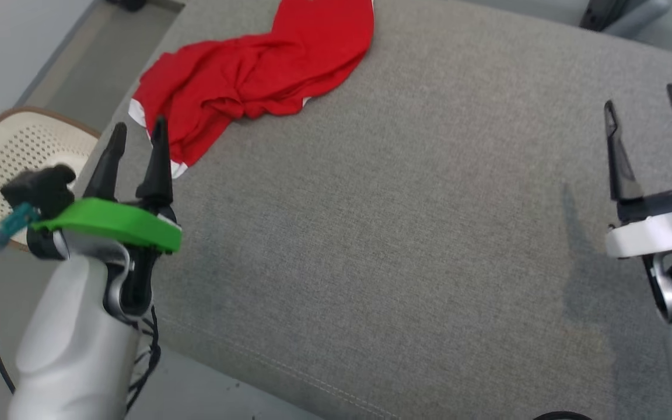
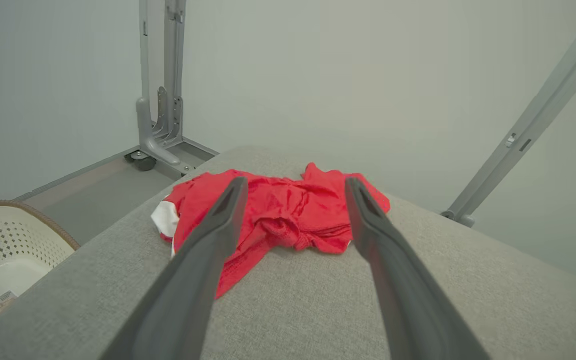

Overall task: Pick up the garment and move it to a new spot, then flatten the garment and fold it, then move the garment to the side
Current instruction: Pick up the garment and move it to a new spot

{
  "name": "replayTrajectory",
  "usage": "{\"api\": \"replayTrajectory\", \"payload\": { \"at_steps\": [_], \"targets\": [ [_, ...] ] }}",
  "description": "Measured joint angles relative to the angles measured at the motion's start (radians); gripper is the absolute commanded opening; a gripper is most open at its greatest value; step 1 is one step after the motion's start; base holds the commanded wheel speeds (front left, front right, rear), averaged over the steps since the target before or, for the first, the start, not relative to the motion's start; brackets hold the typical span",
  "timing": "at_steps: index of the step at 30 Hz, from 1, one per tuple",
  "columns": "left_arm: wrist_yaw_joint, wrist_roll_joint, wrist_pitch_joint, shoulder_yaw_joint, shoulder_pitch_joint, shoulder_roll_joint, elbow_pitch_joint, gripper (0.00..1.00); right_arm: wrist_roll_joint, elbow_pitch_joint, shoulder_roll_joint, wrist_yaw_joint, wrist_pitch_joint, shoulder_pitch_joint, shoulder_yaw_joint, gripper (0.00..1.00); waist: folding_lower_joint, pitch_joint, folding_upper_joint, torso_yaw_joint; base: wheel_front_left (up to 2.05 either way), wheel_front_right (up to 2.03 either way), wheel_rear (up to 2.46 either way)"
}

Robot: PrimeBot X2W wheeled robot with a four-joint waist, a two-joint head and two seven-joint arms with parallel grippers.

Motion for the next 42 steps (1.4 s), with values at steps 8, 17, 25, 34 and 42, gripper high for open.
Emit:
{"api": "replayTrajectory", "payload": {
  "at_steps": [8,17,25,34,42],
  "targets": [
    [0.000,-0.282,0.112,-0.127,-0.240,0.095,0.218,1.00,-0.008,-0.056,-0.057,0.000,0.000,-0.052,-0.007,1.00,0.0002,0.230,0.0000,-0.040,0.00,0.00,0.00],
    [0.000,-0.356,0.123,-0.166,-0.361,0.141,0.534,1.00,-0.003,-0.141,-0.075,0.000,0.012,-0.034,0.010,1.00,0.0001,0.388,-0.0001,-0.105,0.00,0.00,0.00],
    [0.003,-0.395,0.077,-0.172,-0.401,0.157,0.618,0.00,0.019,-0.182,-0.098,0.000,0.039,0.020,-0.022,1.00,0.0000,0.398,0.0000,-0.167,0.00,0.00,0.00],
    [0.002,-0.425,0.029,-0.274,-0.347,0.188,0.452,0.00,0.029,-0.087,-0.015,-0.001,0.013,0.050,-0.016,1.00,0.0000,0.321,0.0000,-0.177,0.00,0.00,0.00],
    [0.001,-0.406,0.057,-0.395,-0.274,0.313,0.104,0.00,0.059,0.001,0.122,0.000,0.001,0.106,0.006,1.00,0.0000,0.174,0.0000,-0.199,0.00,0.00,0.00]
  ]
}}
